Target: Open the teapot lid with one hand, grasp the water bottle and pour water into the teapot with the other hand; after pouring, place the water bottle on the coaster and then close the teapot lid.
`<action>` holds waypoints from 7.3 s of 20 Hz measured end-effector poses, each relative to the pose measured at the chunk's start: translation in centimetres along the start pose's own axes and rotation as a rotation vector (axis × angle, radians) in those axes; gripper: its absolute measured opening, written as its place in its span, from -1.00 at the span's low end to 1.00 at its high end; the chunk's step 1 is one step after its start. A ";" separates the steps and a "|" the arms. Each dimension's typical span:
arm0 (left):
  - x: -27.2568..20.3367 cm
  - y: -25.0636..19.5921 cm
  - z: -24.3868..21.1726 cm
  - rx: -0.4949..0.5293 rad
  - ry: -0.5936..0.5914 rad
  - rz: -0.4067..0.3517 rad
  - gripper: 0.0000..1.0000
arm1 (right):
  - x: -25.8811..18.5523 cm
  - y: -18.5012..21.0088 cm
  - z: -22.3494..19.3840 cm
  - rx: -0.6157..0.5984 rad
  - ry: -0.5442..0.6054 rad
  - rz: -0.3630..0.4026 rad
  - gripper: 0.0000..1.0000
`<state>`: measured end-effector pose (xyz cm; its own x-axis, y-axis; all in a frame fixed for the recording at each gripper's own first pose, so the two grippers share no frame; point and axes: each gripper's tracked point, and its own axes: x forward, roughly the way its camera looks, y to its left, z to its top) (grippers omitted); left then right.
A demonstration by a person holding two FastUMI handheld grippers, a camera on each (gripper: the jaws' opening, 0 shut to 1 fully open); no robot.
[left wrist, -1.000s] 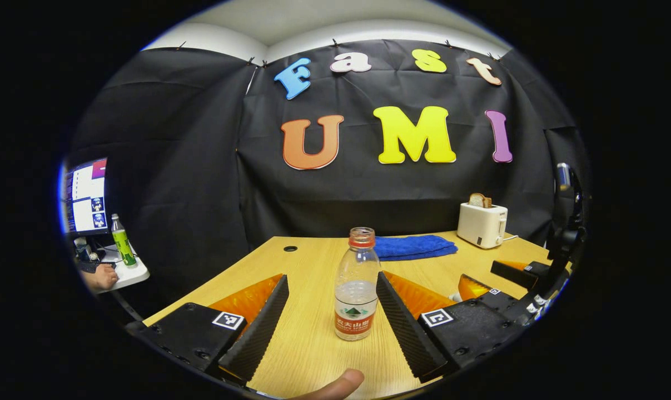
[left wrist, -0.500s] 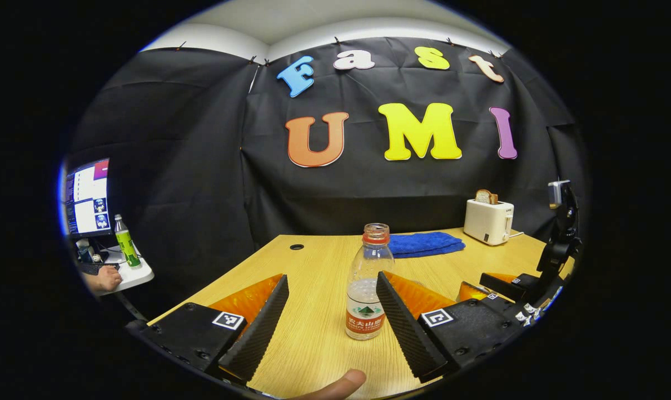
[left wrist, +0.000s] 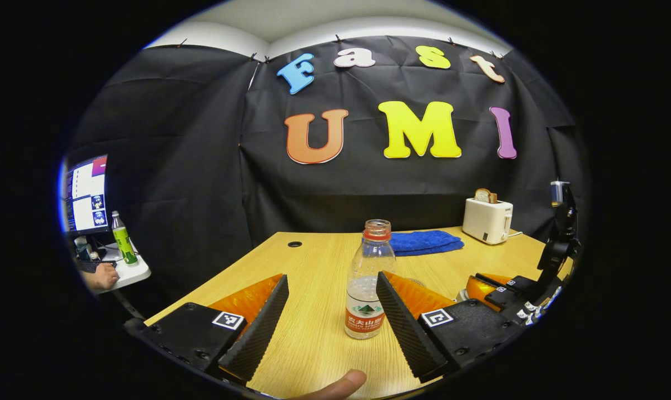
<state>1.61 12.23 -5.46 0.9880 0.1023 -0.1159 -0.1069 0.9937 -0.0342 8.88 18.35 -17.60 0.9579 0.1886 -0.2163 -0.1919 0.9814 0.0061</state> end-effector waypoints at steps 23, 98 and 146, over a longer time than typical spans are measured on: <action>3.7 -5.6 -5.0 0.056 -0.002 -0.195 0.99 | -5.0 -2.6 6.3 0.005 -0.121 -0.030 -0.95; 3.3 -10.4 -3.1 1.903 0.113 -0.027 0.53 | -7.2 -16.6 10.1 0.047 -0.085 -0.119 -0.95; 3.7 -11.1 -1.9 1.356 -0.024 -0.076 0.53 | -8.7 -18.1 11.5 0.031 -0.105 -0.167 -0.94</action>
<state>6.24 1.45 -7.41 0.9896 0.0330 -0.1400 0.1268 0.2595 0.9574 6.49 -0.62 -4.62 0.9932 0.0245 -0.1141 -0.0236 0.9997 0.0091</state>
